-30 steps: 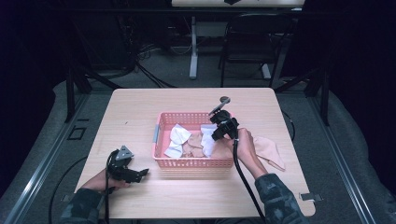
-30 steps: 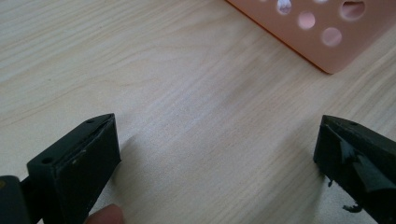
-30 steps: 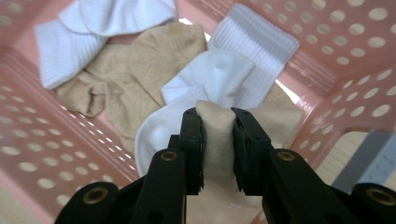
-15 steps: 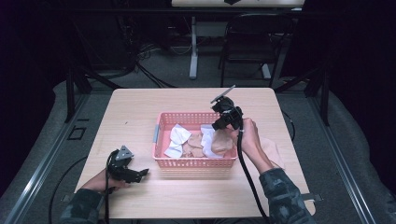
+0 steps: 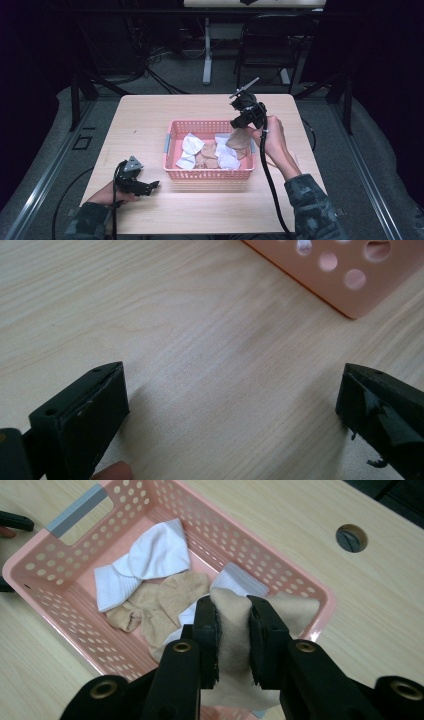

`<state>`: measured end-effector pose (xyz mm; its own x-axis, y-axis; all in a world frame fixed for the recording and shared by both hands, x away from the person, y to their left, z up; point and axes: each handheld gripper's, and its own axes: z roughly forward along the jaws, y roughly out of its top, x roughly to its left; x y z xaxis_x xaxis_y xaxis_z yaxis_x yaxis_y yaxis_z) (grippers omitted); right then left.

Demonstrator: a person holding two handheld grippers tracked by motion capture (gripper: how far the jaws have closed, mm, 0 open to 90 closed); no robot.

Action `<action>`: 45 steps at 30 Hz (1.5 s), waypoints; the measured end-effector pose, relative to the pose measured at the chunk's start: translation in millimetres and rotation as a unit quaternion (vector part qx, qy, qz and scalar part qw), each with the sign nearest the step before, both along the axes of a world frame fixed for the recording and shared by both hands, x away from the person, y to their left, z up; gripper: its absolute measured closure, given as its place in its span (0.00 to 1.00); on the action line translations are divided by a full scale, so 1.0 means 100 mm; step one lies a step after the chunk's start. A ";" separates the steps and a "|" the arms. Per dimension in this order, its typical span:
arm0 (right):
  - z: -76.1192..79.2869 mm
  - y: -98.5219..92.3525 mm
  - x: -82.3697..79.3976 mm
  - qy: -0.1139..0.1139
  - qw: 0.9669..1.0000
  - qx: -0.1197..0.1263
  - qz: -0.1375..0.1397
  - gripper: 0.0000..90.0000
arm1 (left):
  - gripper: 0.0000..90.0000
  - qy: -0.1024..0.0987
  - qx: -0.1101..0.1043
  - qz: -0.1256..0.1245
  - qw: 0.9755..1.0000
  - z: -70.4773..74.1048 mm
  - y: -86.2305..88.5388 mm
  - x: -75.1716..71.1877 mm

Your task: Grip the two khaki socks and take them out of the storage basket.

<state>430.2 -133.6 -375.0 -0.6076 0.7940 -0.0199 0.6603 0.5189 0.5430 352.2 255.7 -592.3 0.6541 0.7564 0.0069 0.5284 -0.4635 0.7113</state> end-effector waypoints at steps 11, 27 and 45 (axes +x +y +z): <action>0.22 -0.41 -0.08 -0.018 0.999 -0.005 -0.036 0.84 | 0.00 0.000 0.000 0.000 1.000 0.00 0.00 0.00; -0.18 -1.19 -0.01 0.024 0.992 -0.001 -0.123 0.84 | 0.00 0.000 0.000 0.000 1.000 0.00 0.00 0.00; -1.02 -1.49 0.27 0.097 0.977 -0.006 -0.190 0.59 | 0.00 0.000 0.000 0.000 1.000 0.00 0.00 0.00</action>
<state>457.0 -282.6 -477.4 -0.2621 0.9635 0.0549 0.8964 0.2220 0.3836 352.2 255.7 -592.3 0.6544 0.7561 0.0072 0.5283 -0.4640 0.7110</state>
